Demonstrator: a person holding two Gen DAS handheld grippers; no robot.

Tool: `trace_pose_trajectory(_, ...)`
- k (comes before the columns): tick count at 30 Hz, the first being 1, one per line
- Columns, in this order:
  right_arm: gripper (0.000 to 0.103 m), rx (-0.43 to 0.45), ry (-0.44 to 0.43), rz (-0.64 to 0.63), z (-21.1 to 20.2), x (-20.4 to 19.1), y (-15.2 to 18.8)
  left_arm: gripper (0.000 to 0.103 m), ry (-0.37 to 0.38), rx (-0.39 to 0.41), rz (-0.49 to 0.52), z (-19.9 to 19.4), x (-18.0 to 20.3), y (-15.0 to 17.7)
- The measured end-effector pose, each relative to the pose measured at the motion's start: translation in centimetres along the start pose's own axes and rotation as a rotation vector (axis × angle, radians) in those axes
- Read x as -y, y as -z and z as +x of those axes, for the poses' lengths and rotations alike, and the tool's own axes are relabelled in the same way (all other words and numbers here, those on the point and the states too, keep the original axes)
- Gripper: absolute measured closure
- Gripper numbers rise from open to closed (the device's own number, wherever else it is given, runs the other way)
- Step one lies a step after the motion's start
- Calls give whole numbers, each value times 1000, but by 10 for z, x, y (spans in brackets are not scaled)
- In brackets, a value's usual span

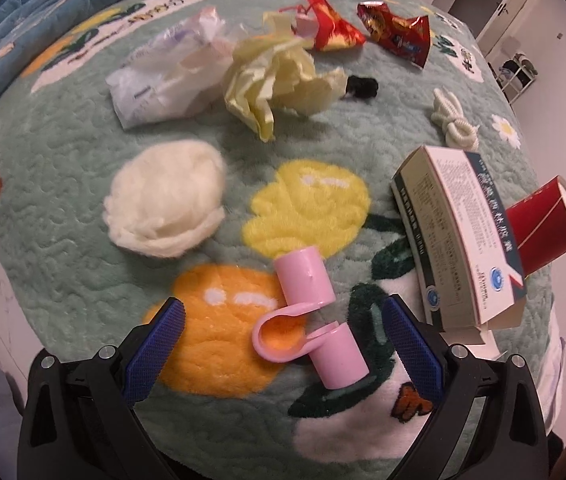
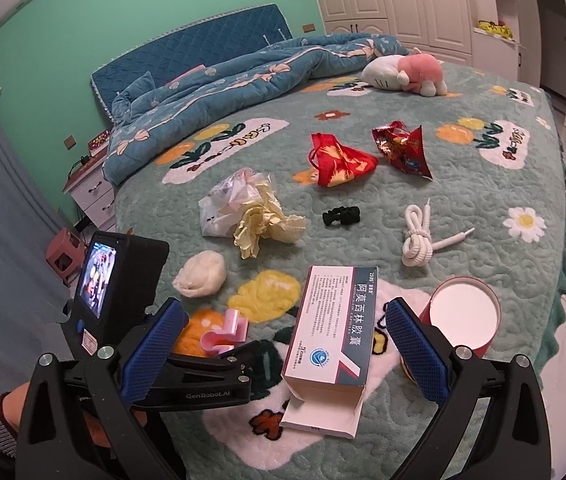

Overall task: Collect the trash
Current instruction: 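Move the left gripper down toward the pink plastic clip, then close the left gripper on the pink plastic clip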

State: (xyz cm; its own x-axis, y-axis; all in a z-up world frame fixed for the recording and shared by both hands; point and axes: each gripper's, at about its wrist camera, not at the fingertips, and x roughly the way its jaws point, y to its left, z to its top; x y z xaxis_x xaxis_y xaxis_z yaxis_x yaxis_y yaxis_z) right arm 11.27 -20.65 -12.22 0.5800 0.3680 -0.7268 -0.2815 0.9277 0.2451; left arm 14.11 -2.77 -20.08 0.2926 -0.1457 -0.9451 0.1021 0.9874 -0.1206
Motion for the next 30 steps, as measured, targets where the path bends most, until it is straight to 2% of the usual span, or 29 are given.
trace_pose_trajectory(10, 4, -41, 16, 7, 16, 4, 9, 6, -24, -23, 87, 13, 8, 2)
trace_pose_trajectory(12, 4, -49, 17, 10, 19, 4, 10, 11, -38, -22, 99, 15, 10, 1)
trace_pose_trajectory(19, 4, -62, 13, -5, 29, 5, 16, 15, -39, -14, 123, 15, 7, 1)
trace_pose_trajectory(22, 8, -65, 14, -21, 35, 5, 18, 17, -40, -11, 125, 13, 7, 4)
trace_pose_trajectory(30, 9, -78, 42, -42, 43, 6, 24, 39, -35, 2, 134, 6, 5, 6)
